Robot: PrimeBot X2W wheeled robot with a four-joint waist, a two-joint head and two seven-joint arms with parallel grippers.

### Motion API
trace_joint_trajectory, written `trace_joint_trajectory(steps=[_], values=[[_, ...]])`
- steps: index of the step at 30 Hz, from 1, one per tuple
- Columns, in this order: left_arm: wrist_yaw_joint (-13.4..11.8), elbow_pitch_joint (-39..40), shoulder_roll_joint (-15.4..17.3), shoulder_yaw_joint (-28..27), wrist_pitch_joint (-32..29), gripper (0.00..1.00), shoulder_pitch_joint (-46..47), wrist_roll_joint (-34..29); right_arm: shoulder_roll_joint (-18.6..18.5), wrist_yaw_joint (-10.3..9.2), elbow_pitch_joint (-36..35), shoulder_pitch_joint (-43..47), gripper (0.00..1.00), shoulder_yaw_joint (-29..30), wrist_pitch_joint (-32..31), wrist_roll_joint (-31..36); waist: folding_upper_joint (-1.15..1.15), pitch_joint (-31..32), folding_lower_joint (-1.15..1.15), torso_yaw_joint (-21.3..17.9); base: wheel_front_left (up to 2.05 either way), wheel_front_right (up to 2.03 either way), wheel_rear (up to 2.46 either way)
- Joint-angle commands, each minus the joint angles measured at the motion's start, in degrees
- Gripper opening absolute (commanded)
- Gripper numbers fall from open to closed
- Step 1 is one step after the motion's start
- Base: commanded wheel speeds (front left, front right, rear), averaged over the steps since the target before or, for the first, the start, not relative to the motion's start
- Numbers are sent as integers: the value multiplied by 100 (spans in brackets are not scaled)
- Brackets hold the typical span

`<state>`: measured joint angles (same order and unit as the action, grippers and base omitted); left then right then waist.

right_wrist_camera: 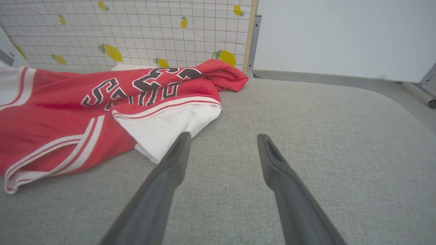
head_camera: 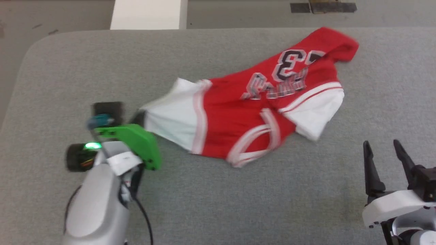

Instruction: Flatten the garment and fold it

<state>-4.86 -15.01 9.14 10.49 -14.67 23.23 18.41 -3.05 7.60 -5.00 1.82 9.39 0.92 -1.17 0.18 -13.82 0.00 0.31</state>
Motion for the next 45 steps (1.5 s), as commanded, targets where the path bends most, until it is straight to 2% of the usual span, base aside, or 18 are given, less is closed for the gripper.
trace_joint_trajectory(steps=[1, 5, 6, 7, 11, 14, 17, 19, 25, 29, 32, 38, 43, 44, 45], values=[[-137, -49, 80, -158, 185, 0, -139, -37, 16, -11, 50, 69, 100, -8, -80, -45, -18, 89, 0, 98, 0, 0, 0], [-395, -224, 131, -523, 674, 0, -326, 49, 17, -11, 196, 79, 100, -14, -322, -51, -18, 92, 0, 193, 0, 0, 0], [-409, -275, 138, -555, 782, 35, -357, 54, 17, -11, 228, 70, 100, -32, -374, -42, -18, 85, 0, 213, 0, 0, 0], [-426, -315, 133, -584, 881, 100, -370, 60, 17, -11, 250, 57, 100, -54, -410, -37, -18, 78, 0, 229, 0, 0, 0], [-352, -422, 91, -581, 1546, 100, -362, 23, 17, -11, 343, -85, 100, -126, -602, -99, -18, 79, 0, 317, 0, 0, 0], [-89, -413, 53, -458, 2194, 100, -331, -14, 17, -11, 403, -242, 100, -193, -840, -292, -18, 125, 0, 402, 0, 0, 0], [127, -372, 72, -292, 2785, 100, -337, -196, -13, -11, 509, -442, 100, -294, -1312, -502, -18, 197, 0, 503, 0, 0, 0], [225, -272, 81, -205, 2920, 100, -388, -347, -70, -11, 614, -584, 100, -347, -1757, -585, -18, 243, 0, 567, 0, 0, 0], [498, 512, -49, -155, 2964, 100, -845, -764, -197, -11, 1021, -1177, 100, -368, -3441, -904, -18, 350, 0, 788, 0, 0, 0], [618, 509, -194, -164, 2965, 100, -1163, -839, -229, -11, 1298, -1667, 100, -131, -4108, -950, -18, 367, 0, 975, 0, 0, 0], [728, 477, -346, -180, 2966, 100, -1271, -915, -187, -11, 1783, -2168, 100, 150, -4962, -935, -18, 291, 0, 1221, 0, 0, 0], [859, 560, -489, -131, 2966, 100, -1252, -1034, -363, -11, 2285, -2593, 100, 177, -5202, -635, -18, 95, 0, 1477, 0, 0, 0], [942, 647, -547, -58, 2967, 100, -1260, -1098, -303, -11, 2712, -2709, 100, 239, -5222, -484, -18, -4, 0, 1544, 0, 0, 0], [948, 630, -557, -50, 2967, 100, -1266, -1108, -282, -11, 2781, -2716, 73, 224, -5216, -467, -18, -20, 0, 1547, 0, 0, 0], [951, 631, -564, -47, 2967, 100, -1262, -1113, -270, -11, 2824, -2718, 15, 204, -5205, -449, -18, -31, 0, 1548, 0, 0, 0]])
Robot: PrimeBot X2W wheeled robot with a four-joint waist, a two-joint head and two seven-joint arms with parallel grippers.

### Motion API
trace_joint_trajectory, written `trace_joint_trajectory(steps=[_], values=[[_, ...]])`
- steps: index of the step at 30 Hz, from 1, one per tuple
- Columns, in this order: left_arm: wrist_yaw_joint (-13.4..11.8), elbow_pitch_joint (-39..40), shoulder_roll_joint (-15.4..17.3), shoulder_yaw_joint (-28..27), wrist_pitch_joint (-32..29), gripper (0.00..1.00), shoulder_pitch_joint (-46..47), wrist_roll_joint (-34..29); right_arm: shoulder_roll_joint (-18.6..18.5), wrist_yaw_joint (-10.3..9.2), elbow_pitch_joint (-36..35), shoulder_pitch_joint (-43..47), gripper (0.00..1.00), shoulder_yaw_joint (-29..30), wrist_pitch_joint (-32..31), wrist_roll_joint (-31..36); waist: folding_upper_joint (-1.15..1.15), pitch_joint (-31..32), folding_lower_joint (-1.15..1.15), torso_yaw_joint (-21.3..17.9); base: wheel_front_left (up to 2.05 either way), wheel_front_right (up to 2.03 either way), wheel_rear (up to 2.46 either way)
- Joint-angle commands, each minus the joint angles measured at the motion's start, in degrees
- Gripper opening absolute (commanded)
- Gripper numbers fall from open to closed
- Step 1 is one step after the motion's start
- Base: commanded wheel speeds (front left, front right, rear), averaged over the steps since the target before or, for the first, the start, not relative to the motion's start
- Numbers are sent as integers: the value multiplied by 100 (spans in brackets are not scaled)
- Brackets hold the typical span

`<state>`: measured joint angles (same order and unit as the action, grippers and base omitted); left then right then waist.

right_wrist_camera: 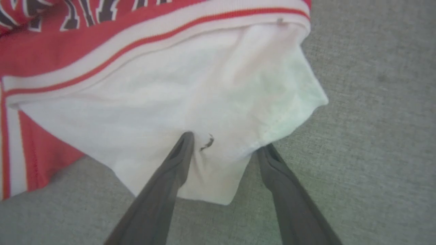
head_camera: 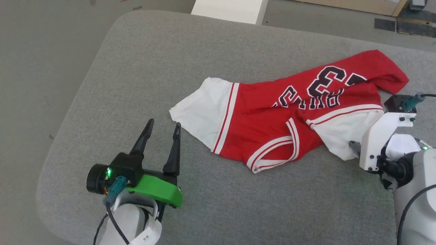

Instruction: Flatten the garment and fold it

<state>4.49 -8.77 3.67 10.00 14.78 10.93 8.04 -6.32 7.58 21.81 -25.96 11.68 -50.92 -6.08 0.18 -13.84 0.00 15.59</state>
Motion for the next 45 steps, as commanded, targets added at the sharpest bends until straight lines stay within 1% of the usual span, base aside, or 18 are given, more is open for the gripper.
trace_joint_trajectory(steps=[1, 7, 11, 15, 18, 22, 24, 26, 29, 30, 31, 35, 38, 40, 41, 45], values=[[18, 14, -27, -1, 21, 100, -23, -70, 45, -9, 181, 68, 0, -81, 1, 83, -18, -40, 0, 19, 0, 0, 0], [-10, -22, -58, -57, 21, 100, -19, -52, -176, -9, 171, 223, 0, -234, 375, 146, -18, 92, 0, -118, 0, 0, 0], [-7, -74, -65, -119, 21, 100, -75, -52, -478, -9, -48, 533, 0, -477, 389, 6, -18, 302, 0, -300, 0, 0, 0], [13, -81, -70, -181, 21, 100, -135, -50, -1064, -9, -573, 928, 0, -698, 63, -285, -18, 501, 0, -514, 0, 0, 0], [31, -95, -72, -224, 21, 100, -176, -52, -1707, -9, -1059, 1230, 0, -935, -320, -502, -18, 600, 0, -667, 0, 0, 0], [63, -113, -74, -222, 21, 100, -190, -38, -2432, -9, -1435, 1547, 0, -1080, -640, -823, -18, 628, 0, -780, 0, 0, 0], [79, -124, -76, -209, 21, 100, -180, -21, -2692, -9, -1495, 1650, 0, -1124, -677, -897, -18, 605, 0, -806, 0, 0, 0], [93, -140, -76, -195, 21, 100, -163, -15, -2855, -9, -1464, 1715, 0, -1119, -656, -895, -18, 566, 0, -824, 0, 0, 0], [110, -178, -77, -184, 21, 100, -128, -7, -2932, -9, -1304, 1744, 0, -1083, -502, -867, -18, 509, 0, -840, 0, 0, 0], [116, -205, -78, -180, 21, 100, -117, -4, -2909, -9, -1225, 1742, 60, -1093, -386, -837, -18, 491, 0, -848, 0, 0, 0], [122, -227, -78, -172, 21, 100, -105, -4, -2881, -9, -1143, 1738, 100, -1090, -291, -813, -18, 481, 0, -852, 0, 0, 0], [139, -286, -78, -176, 21, 100, -80, -2, -2722, -9, -946, 1562, 100, -1086, 419, -739, -18, 487, 0, -922, 0, 0, 0], [148, -372, -79, -199, 21, 100, -97, 84, -2364, -9, -856, 1351, 100, -744, 1181, -801, -18, 559, 0, -1007, 0, 0, 0], [156, -409, -79, -184, 22, 100, -81, 191, -2144, -9, -840, 1345, 100, -587, 1519, -852, -18, 618, 0, -1048, 0, 0, 0], [157, -438, -79, -168, 22, 100, -63, 242, -2000, -9, -948, 1371, 100, -493, 1900, -836, -18, 663, 0, -1111, 0, 0, 0], [151, -488, -79, -170, 22, 100, -51, 231, -1695, -9, -1328, 1517, 100, -394, 2906, -845, -18, 726, 0, -1261, 0, 0, 0]])
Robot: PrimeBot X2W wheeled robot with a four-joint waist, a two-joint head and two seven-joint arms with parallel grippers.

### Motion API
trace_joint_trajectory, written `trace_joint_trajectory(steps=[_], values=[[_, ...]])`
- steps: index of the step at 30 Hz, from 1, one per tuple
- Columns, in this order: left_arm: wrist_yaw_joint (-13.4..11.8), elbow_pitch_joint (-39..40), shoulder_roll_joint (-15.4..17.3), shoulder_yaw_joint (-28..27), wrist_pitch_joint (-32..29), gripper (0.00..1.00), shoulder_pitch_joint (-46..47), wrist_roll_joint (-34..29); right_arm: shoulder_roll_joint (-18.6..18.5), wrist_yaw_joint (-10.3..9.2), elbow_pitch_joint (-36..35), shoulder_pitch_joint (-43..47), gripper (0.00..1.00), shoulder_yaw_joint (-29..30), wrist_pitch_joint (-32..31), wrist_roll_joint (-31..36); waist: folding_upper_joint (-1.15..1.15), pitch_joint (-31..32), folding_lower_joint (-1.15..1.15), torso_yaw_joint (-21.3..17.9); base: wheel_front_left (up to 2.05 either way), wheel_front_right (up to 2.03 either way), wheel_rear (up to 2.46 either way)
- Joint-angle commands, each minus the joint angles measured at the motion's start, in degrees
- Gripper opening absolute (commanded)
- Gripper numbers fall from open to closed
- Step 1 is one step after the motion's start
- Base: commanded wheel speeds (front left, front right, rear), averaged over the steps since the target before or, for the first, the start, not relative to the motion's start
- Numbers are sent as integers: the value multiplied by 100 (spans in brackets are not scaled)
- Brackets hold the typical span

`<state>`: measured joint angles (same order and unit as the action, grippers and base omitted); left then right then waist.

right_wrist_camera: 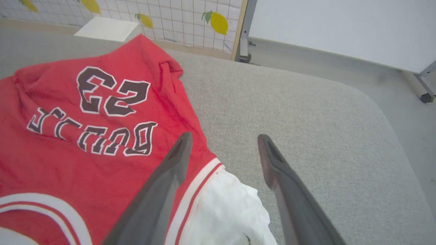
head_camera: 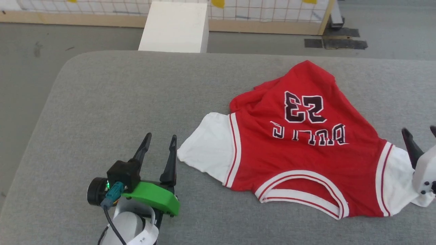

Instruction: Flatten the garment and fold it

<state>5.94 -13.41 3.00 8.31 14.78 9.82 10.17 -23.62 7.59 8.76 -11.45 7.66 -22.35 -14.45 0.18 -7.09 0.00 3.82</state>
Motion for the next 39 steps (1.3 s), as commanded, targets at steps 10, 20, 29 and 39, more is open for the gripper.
trace_joint_trajectory(steps=[10, 20, 29, 39], values=[[108, -663, 249, 404, -402, 100, 238, -10, 1240, -10, -1003, 934, 100, 547, 2447, 89, -18, -25, 0, -432, 0, 0, 0], [-153, -302, 918, 630, -3248, 100, 879, -292, 1944, -10, -1295, 1335, 100, 799, 2343, 176, -18, -459, 0, -736, 0, 0, 0], [-175, 381, 1176, 657, -5128, 100, 848, -164, 2044, -10, -1260, 1263, 100, 933, 2458, 105, -18, -770, 0, -823, 0, 0, 0], [-115, 481, 1244, 688, -5671, 0, 704, 111, 2070, -10, -1126, 1181, 100, 958, 2507, 187, -18, -937, 0, -805, 0, 0, 0]])
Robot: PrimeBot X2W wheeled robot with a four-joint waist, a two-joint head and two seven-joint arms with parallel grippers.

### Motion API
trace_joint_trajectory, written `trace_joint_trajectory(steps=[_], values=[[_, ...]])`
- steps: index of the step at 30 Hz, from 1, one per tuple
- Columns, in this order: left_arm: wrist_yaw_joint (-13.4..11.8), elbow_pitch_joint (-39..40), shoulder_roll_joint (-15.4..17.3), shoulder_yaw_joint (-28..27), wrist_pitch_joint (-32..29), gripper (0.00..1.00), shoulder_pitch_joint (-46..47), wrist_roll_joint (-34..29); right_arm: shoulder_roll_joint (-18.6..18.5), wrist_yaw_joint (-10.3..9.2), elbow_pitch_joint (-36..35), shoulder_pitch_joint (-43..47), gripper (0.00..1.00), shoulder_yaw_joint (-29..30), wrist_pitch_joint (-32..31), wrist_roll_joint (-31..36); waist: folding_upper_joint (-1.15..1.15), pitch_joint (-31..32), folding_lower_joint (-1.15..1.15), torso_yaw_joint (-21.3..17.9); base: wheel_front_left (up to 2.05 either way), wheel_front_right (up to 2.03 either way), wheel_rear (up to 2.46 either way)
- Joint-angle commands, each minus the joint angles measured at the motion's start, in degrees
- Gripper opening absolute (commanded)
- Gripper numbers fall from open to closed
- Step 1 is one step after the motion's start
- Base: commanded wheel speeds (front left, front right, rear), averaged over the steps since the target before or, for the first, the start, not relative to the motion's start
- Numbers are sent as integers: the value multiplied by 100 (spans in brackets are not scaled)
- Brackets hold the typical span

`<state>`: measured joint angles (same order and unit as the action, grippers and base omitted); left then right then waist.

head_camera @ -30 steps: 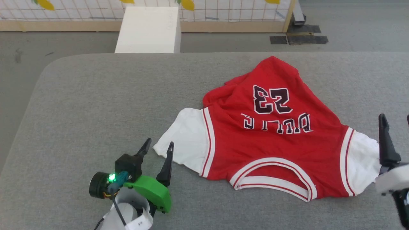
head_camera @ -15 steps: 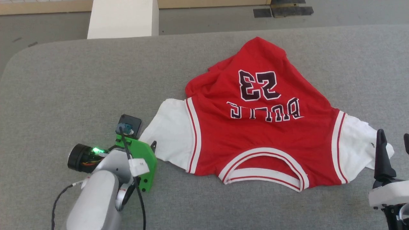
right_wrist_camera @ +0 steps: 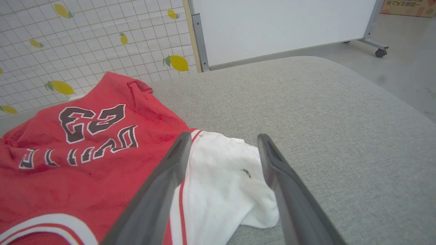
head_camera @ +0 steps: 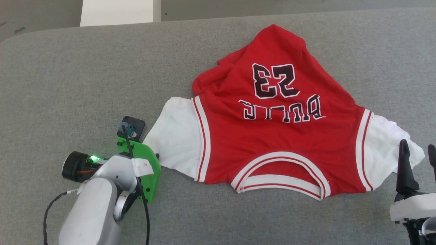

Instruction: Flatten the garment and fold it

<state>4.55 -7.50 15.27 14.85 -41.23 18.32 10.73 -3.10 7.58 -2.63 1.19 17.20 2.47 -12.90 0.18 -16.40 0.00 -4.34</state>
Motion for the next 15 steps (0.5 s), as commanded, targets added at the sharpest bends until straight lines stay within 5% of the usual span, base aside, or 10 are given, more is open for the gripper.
trace_joint_trajectory(steps=[1, 4, 10, 11, 15], values=[[39, -104, 12, 44, -91, 0, -164, 103, 19, -9, 38, -85, 100, 5, 23, 67, -18, -5, 0, 22, 0, 0, 0], [-2, -47, -20, -10, 44, 0, -201, 184, 20, -9, 116, -72, 100, -24, -55, 108, -18, 39, 0, 54, 0, 0, 0], [-468, 296, -119, -450, 1274, 0, -467, 211, -121, -9, 266, 229, 100, -183, -1144, 64, -18, 334, 0, 199, 0, 0, 0], [-689, 483, -151, -633, 1620, 0, -633, 211, -304, -9, 202, 415, 100, -376, -1781, 22, -18, 414, 0, 259, 0, 0, 0], [-841, 789, -177, -675, 1754, 0, -805, 171, -542, -9, 85, 571, 100, -339, -2592, -65, -18, 436, 0, 359, 0, 0, 0]])
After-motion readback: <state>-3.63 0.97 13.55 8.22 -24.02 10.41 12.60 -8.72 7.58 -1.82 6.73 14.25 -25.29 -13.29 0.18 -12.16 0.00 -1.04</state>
